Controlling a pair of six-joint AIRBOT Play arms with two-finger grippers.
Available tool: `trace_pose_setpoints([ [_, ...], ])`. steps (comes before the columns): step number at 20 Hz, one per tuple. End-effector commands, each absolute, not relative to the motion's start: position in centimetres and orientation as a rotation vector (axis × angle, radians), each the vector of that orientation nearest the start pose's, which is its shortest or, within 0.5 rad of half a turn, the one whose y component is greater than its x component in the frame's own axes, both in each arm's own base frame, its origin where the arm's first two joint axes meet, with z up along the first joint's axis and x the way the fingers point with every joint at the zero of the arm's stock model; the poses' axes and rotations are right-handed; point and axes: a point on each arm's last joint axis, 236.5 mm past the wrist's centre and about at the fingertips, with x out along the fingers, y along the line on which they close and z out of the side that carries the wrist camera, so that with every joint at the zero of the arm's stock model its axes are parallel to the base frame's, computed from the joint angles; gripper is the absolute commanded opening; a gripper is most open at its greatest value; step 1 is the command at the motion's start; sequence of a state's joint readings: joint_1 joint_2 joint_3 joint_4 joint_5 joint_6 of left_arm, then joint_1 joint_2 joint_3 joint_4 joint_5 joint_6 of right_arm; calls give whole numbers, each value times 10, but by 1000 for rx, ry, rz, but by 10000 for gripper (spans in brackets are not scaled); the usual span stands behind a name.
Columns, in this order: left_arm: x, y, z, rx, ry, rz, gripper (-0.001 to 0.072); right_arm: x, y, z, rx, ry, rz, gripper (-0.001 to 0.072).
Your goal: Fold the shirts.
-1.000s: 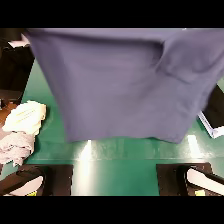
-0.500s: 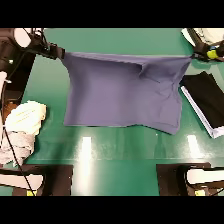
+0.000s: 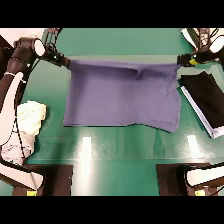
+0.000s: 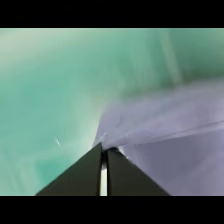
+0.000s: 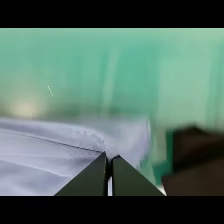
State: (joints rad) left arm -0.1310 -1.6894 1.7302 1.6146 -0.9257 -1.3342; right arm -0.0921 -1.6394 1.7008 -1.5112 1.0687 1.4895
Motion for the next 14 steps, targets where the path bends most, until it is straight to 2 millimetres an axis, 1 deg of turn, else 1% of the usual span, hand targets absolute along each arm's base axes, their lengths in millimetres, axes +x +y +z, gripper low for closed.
trace_pose_setpoints([
  [1,540,-60,23,360,1017,-233,27,496,-41,21,-29,1169,-24,8],
  [3,525,-59,-4,359,1085,-243,26,480,-39,2,-25,1216,-20,8],
  [5,513,-57,-22,361,1133,-249,27,467,-36,-16,-12,1263,-13,9],
  [7,509,-57,-28,351,1150,-247,27,457,-35,-29,-4,1300,-15,13],
  [9,507,-58,-28,346,1155,-246,29,453,-34,-33,7,1318,-18,15],
  [10,504,-57,-30,347,1169,-248,97,452,-30,-33,26,1323,-8,14],
  [11,501,-56,-31,345,1185,-247,332,451,-24,-33,54,1325,6,19],
  [12,498,-56,-32,329,1201,-237,478,450,-22,-32,81,1326,12,67],
  [13,494,-55,-33,313,1219,-226,502,450,-15,-32,113,1329,29,233],
  [14,489,-54,-34,309,1240,-223,501,447,-12,-31,151,1340,35,326],
])
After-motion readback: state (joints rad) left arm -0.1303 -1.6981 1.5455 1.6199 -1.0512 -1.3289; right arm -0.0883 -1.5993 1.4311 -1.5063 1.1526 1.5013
